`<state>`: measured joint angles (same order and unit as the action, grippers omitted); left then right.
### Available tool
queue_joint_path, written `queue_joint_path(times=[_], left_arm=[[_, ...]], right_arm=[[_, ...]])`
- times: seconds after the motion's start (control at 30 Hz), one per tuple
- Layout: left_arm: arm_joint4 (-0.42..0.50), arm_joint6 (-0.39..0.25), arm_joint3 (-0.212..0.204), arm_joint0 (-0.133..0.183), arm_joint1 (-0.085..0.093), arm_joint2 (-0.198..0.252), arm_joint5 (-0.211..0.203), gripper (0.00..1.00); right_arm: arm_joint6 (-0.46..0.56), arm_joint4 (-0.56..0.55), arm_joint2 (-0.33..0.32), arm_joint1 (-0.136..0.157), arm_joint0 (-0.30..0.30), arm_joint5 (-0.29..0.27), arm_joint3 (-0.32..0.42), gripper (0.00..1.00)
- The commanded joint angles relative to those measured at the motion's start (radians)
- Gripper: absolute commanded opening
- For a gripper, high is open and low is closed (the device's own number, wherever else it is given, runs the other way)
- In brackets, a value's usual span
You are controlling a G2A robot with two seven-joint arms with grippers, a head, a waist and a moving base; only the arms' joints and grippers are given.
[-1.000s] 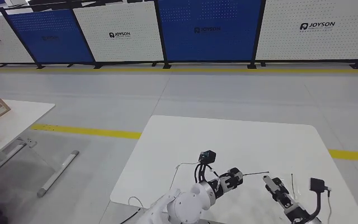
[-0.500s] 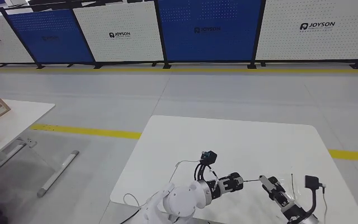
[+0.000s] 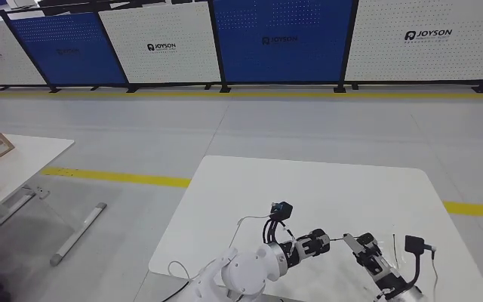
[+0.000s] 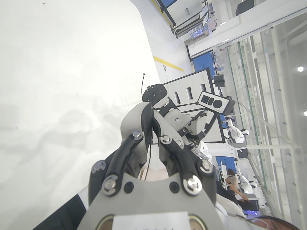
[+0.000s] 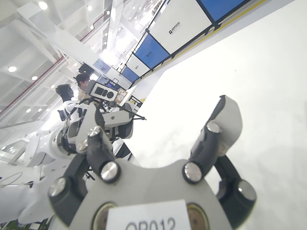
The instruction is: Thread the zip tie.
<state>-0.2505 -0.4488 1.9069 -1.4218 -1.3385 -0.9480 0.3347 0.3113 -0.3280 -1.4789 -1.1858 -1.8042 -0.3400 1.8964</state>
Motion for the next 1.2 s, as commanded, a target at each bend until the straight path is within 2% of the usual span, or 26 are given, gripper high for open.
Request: queue_joint_path(times=[0.0,0.17,0.23,0.27,0.3,0.37,0.4,0.5,0.6,0.7,0.8,0.83,1.17], left_arm=[[0.000,0.000,0.000,0.000,0.000,0.000,0.000,0.00],[0.000,0.000,0.000,0.000,0.000,0.000,0.000,0.00],[0.007,0.012,-0.009,-0.003,0.000,0.004,-0.013,0.00],[0.010,0.013,-0.011,-0.002,0.001,0.005,-0.014,0.00],[0.013,0.013,-0.013,-0.001,0.001,0.006,-0.014,0.00],[0.016,0.013,-0.015,0.002,0.002,0.008,-0.013,0.00],[0.018,0.014,-0.015,0.003,0.002,0.009,-0.012,0.00],[0.020,0.016,-0.015,0.007,0.003,0.013,-0.005,0.00],[0.026,0.022,-0.014,0.011,0.004,0.016,0.002,0.00],[0.031,0.029,-0.015,0.014,0.005,0.017,0.005,0.00],[0.038,0.033,-0.020,0.017,0.006,0.017,0.005,0.00],[0.041,0.034,-0.022,0.017,0.006,0.017,0.005,0.00],[0.056,0.053,-0.025,0.021,0.010,0.021,0.005,0.00]], right_arm=[[0.001,0.000,0.000,0.000,0.000,0.000,0.000,1.00],[-0.006,-0.004,0.000,0.000,0.003,0.006,-0.001,1.00],[-0.013,-0.016,0.006,-0.001,0.007,0.004,-0.002,1.00],[-0.018,-0.017,0.006,0.000,0.008,0.000,-0.003,0.76],[-0.021,-0.019,0.006,0.000,0.008,0.000,-0.003,0.45],[-0.026,-0.023,0.005,0.001,0.008,0.000,-0.003,0.40],[-0.028,-0.025,0.005,0.001,0.007,0.000,-0.003,0.31],[-0.026,-0.035,0.006,0.003,0.007,0.000,-0.001,0.23],[-0.022,-0.042,0.010,0.006,0.007,0.000,0.002,0.22],[-0.017,-0.051,0.014,0.009,0.007,0.000,0.004,0.17],[-0.017,-0.056,0.018,0.011,0.008,0.000,0.007,0.08],[-0.018,-0.058,0.020,0.012,0.008,0.000,0.008,0.01],[-0.016,-0.056,0.031,0.022,0.013,0.000,0.009,0.00]])
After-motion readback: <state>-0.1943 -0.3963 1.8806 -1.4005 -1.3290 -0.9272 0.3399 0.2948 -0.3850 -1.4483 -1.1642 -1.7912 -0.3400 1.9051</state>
